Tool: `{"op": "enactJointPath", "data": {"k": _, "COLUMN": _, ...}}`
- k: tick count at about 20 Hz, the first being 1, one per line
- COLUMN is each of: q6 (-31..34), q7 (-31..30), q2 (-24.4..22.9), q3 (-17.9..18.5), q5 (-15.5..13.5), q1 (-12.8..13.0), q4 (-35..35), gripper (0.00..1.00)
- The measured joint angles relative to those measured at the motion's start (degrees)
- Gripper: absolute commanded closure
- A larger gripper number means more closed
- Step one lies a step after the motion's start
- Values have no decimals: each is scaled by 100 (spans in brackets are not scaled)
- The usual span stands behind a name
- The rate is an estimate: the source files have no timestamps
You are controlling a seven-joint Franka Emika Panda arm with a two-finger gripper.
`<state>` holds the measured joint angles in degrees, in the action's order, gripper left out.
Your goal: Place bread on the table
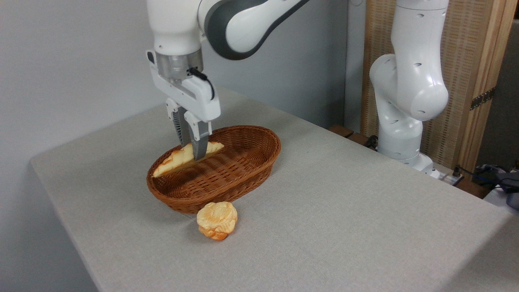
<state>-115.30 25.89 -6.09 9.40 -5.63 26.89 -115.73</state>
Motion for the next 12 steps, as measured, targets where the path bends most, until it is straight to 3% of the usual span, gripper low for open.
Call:
{"op": "enactJointPath", "data": {"k": 6, "q6": 561, "q7": 522, "q2": -334, "q3": 1049, "q5": 22, "q1": -35, "q4": 2, "gripper": 52}}
{"op": "enactJointPath", "data": {"k": 10, "q6": 583, "q7": 625, "q2": -329, "q3": 1609, "q5": 421, "q1": -46, "q4": -9, "gripper": 48}}
{"op": "enactJointPath", "data": {"k": 11, "q6": 583, "q7": 625, "q2": -326, "q3": 1710, "q5": 472, "q1": -45, "q4": -10, "gripper": 41}}
{"op": "enactJointPath", "data": {"k": 12, "q6": 583, "q7": 626, "q2": -325, "q3": 1812, "q5": 494, "q1": -46, "q4": -12, "gripper": 15}}
